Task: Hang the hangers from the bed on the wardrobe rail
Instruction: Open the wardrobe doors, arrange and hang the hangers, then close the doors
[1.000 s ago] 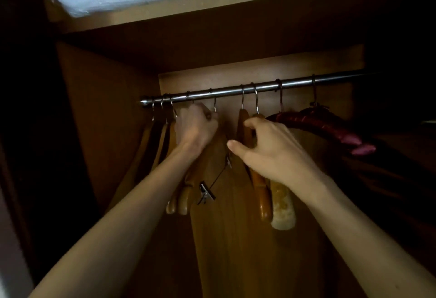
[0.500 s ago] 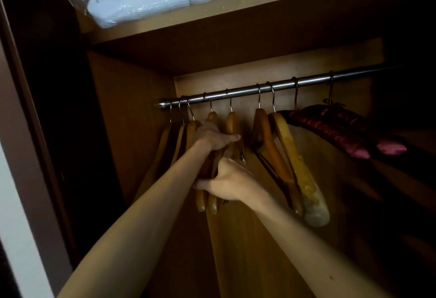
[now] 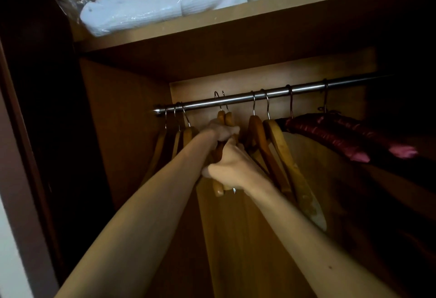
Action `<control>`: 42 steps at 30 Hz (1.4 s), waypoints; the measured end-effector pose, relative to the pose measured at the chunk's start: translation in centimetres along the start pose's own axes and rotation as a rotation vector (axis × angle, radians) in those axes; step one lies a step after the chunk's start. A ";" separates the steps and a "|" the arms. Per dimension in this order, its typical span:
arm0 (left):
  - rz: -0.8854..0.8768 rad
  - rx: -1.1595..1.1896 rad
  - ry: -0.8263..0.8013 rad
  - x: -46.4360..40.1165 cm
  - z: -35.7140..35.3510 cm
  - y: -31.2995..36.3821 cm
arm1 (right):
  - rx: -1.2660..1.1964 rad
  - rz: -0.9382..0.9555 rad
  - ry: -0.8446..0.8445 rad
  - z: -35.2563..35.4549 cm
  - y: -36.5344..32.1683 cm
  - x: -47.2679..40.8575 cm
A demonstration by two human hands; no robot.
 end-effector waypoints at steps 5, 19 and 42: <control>0.084 -0.042 -0.088 -0.7 -0.8 -0.2 | -0.055 -0.036 -0.047 1.2 0.1 -0.7; 0.285 0.241 -0.196 2.2 -11.6 -13.3 | -0.231 -0.055 -0.072 -7.6 11.0 11.6; -0.128 -0.156 -0.778 7.6 -16.6 -29.5 | -0.144 -0.249 -0.474 -5.4 23.9 19.2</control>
Point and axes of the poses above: each hand's wrist, its own x-axis away from the middle knuckle, its own z-axis out of the back of the hand, y = z × x, the point moved 2 cm from there along -x, towards the middle knuckle, and after that the axes turned 15 degrees about z, right-handed, at the moved point
